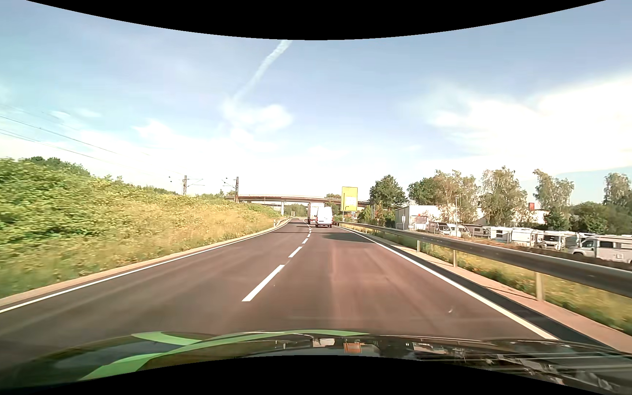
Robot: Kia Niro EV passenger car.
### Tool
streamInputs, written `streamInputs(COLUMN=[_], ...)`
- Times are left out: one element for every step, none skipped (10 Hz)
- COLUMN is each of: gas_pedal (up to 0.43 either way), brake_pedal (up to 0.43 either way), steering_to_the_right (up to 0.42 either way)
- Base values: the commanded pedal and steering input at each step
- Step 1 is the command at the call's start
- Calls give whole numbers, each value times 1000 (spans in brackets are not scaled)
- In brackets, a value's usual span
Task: Follow the waypoints while adhering to traffic rules and regulations
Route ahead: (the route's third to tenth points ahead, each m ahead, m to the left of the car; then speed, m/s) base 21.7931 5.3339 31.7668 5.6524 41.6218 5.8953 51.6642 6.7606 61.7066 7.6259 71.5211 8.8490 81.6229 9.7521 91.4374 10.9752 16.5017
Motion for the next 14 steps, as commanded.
streamInputs(gas_pedal=[150, 150, 150, 150, 130, 110, 87, 79, 67, 67, 67, 67, 67, 67], brake_pedal=[0, 0, 0, 0, 0, 0, 0, 0, 0, 0, 0, 0, 0, 0], steering_to_the_right=[-11, -11, -11, -11, -11, -11, -11, -10, -10, -10, -10, -9, -9, -9])
